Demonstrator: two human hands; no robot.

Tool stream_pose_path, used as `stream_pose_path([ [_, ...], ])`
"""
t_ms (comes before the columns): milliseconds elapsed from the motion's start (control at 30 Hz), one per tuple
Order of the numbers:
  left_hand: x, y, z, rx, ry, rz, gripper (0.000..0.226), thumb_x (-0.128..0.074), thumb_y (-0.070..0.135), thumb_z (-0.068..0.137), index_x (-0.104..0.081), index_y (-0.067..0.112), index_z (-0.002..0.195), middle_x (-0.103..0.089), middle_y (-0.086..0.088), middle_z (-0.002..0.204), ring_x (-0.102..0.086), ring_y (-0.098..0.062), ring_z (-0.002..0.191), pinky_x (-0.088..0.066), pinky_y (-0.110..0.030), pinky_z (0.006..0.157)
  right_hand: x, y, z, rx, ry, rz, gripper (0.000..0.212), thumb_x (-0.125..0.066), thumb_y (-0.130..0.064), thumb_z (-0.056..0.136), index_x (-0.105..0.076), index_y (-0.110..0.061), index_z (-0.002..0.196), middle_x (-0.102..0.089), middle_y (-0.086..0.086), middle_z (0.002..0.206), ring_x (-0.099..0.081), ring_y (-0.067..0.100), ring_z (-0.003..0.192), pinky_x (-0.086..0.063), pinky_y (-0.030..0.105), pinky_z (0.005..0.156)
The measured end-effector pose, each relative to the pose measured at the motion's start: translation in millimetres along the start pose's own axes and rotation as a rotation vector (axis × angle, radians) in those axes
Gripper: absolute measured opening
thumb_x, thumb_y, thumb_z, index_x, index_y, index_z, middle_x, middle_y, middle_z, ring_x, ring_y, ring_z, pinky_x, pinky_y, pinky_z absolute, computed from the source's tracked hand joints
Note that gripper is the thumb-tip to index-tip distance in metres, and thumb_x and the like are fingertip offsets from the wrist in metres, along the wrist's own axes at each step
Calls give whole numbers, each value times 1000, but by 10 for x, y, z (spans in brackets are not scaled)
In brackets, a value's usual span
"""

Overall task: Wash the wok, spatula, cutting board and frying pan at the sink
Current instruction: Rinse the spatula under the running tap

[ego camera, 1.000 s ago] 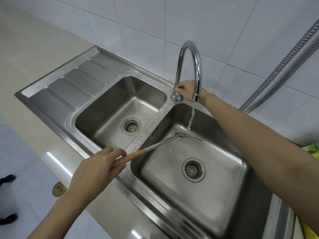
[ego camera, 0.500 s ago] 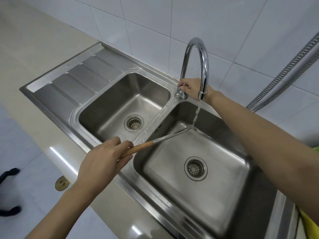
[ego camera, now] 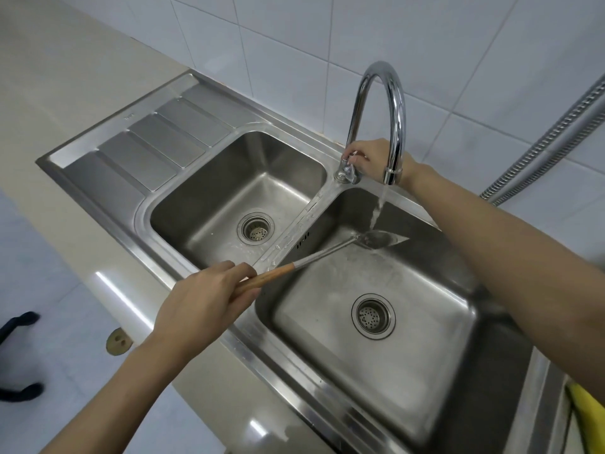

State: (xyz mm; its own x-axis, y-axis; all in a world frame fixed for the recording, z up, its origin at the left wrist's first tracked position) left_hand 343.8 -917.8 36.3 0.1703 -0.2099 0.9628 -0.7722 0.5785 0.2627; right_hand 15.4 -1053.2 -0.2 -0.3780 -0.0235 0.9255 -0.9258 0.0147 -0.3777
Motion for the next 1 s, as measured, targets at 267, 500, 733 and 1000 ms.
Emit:
stream_pose_path([
  [267, -289, -128, -50, 160, -200, -63, 21, -48, 48, 95, -61, 33, 87, -56, 8, 63, -55, -7, 58, -45, -26, 54, 80, 232, -82, -165, 102, 107, 25, -39, -32, 96, -60, -27, 108, -66, 4, 111, -61, 27, 103, -47, 44, 92],
  [500, -536, 2, -178, 205, -315, -202, 48, -45, 53, 95, -63, 12, 76, -60, -1, 68, -56, -13, 59, -44, -26, 57, 215, 137, -1174, -260, 509, 289, 31, -43, -29, 97, -58, -11, 117, -64, 8, 108, -60, 24, 96, -46, 33, 82],
  [733, -835, 442, -278, 149, -437, -281, 42, -51, 46, 95, -65, 8, 84, -64, -8, 69, -56, -16, 55, -43, -27, 51, -334, 561, -3052, -525, 477, 162, 26, -58, -19, 90, -61, -9, 114, -60, 8, 111, -58, 23, 99, -45, 34, 87],
  [1000, -1039, 1143, -301, 91, -527, -390, 36, -55, 39, 94, -65, 5, 92, -63, -9, 69, -50, -14, 50, -41, -23, 46, -121, 1069, -4803, -989, 454, -220, 43, -63, -26, 80, -57, -8, 118, -48, 24, 128, -43, 42, 120, -38, 50, 96],
])
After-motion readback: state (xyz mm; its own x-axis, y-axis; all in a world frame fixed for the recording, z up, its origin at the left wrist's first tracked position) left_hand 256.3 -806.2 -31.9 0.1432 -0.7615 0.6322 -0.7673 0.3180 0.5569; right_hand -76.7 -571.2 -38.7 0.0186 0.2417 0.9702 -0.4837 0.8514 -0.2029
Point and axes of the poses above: each hand's wrist, its own z-axis towards the middle knuckle, its own x-axis out of the back of the hand, y = z × x, the point moved 9 cm from there along z, towards the middle knuckle
